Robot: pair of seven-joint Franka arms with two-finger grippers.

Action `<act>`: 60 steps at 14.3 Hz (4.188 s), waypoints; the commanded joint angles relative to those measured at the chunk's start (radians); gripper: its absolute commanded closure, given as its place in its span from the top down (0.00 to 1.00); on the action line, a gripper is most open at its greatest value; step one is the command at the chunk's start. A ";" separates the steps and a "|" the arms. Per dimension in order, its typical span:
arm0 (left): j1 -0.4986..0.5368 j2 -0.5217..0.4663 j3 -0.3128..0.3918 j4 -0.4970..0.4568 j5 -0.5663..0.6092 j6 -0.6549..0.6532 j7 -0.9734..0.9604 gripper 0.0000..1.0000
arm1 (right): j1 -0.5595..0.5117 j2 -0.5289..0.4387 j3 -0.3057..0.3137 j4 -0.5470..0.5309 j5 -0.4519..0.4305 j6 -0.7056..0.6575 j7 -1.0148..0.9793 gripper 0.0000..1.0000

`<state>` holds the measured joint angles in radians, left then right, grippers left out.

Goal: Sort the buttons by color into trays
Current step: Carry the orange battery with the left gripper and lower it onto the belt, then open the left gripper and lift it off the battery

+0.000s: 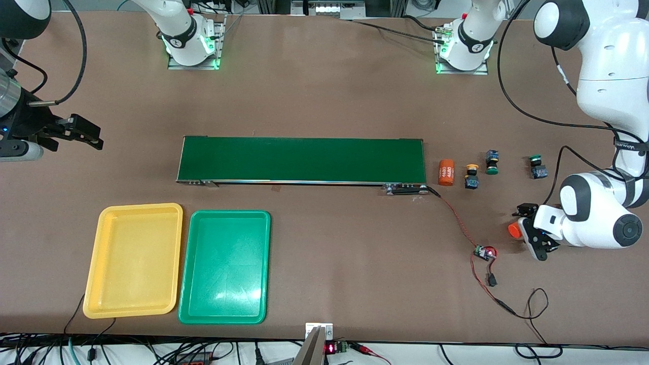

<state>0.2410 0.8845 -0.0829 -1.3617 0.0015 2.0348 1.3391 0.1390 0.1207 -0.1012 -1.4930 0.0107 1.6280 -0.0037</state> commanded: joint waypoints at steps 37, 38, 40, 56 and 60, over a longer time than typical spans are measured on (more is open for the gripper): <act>-0.141 -0.521 -0.437 -0.586 -0.055 0.047 -0.035 0.02 | -0.004 -0.006 0.005 -0.003 -0.008 -0.005 -0.005 1.00; -0.144 -0.513 -0.445 -0.589 -0.055 0.062 -0.035 0.02 | -0.004 -0.006 0.005 -0.003 -0.008 -0.005 -0.005 1.00; -0.147 -0.486 -0.449 -0.594 -0.054 0.108 -0.034 0.02 | -0.004 -0.006 0.005 -0.003 -0.008 -0.007 -0.005 1.00; -0.151 -0.472 -0.459 -0.559 -0.052 0.072 -0.031 1.00 | -0.009 -0.006 0.003 -0.003 -0.008 -0.005 -0.009 1.00; -0.100 -0.461 -0.413 -0.501 -0.031 -0.004 -0.029 1.00 | -0.013 -0.006 0.000 -0.004 -0.006 -0.008 -0.009 1.00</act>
<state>0.1131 0.4292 -0.5080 -1.8925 -0.0398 2.0796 1.3031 0.1332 0.1209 -0.1024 -1.4931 0.0106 1.6275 -0.0037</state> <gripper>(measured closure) 0.000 0.000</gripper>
